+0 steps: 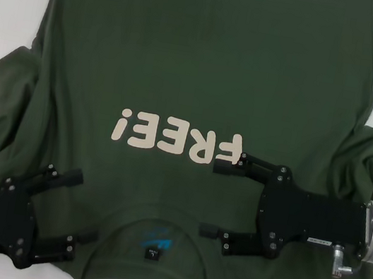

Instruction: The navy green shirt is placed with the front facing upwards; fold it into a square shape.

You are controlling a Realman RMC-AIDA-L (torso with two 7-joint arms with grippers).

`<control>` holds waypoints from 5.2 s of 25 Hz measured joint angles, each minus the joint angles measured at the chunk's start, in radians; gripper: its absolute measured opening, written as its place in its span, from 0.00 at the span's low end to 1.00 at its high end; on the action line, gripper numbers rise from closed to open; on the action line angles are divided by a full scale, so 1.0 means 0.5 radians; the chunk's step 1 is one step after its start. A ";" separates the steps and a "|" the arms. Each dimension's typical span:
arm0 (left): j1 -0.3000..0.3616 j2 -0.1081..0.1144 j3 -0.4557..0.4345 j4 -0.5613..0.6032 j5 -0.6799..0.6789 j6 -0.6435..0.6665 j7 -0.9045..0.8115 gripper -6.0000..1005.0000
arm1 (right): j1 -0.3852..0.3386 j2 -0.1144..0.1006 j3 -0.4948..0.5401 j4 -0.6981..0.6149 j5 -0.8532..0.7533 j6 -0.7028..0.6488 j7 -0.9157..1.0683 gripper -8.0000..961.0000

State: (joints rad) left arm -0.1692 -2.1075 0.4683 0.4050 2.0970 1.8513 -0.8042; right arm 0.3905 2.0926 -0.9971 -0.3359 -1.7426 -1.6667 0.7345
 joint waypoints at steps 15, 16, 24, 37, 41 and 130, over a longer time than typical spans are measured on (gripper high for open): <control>-0.089 0.035 0.023 0.003 0.077 0.082 -0.200 0.87 | 0.003 -0.001 0.000 0.000 0.000 -0.003 0.000 0.96; -0.087 0.034 0.021 0.003 0.076 0.082 -0.199 0.87 | 0.001 -0.001 0.000 0.000 0.000 -0.004 -0.001 0.96; -0.101 0.033 -0.051 0.011 0.047 0.101 -0.303 0.87 | 0.003 -0.001 0.004 0.000 0.000 -0.005 0.014 0.96; -0.433 0.243 -0.418 0.455 0.046 -0.144 -2.528 0.85 | 0.028 -0.006 0.047 -0.018 0.009 -0.076 0.075 0.96; -0.455 0.281 -0.394 0.636 0.137 -0.258 -2.770 0.86 | 0.029 -0.005 0.111 -0.019 0.017 -0.058 0.080 0.96; -0.755 0.360 -0.082 0.579 0.991 -0.598 -3.277 0.21 | 0.030 -0.005 0.132 -0.023 0.022 -0.035 0.072 0.96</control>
State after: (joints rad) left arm -0.5466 -1.9273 0.4271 0.6944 2.5926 1.5523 -2.4426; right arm 0.4057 2.0902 -0.9311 -0.3475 -1.7317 -1.6844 0.7707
